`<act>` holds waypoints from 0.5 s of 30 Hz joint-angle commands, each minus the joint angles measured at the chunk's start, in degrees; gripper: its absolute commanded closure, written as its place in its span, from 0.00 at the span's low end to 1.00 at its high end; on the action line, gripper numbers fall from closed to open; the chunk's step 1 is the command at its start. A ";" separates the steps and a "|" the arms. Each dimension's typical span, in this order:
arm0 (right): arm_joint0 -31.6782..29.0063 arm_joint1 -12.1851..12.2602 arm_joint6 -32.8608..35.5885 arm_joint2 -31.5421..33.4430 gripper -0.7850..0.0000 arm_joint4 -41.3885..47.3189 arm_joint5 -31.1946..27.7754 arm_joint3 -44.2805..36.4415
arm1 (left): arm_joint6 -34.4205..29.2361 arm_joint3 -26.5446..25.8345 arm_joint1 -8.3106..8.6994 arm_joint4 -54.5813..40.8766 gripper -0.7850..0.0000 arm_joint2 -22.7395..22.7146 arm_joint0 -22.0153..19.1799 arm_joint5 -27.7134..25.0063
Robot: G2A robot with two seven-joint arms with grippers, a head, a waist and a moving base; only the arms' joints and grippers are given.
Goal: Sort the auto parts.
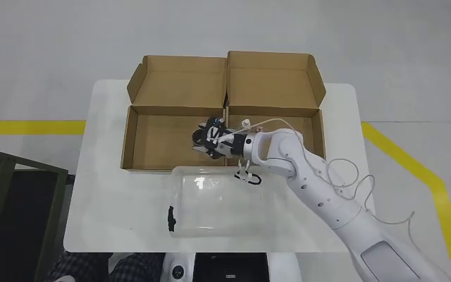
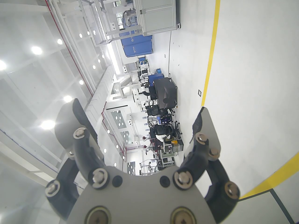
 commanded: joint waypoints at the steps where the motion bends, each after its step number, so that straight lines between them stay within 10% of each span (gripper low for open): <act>1: 0.57 -0.31 0.34 -0.64 1.00 -0.29 0.00 1.44 | 0.00 0.00 0.00 0.00 0.00 0.00 0.00 0.00; 15: 3.67 -2.48 0.80 -3.91 1.00 -0.88 -1.12 8.58 | 0.00 0.00 0.00 0.00 0.00 0.00 0.00 0.00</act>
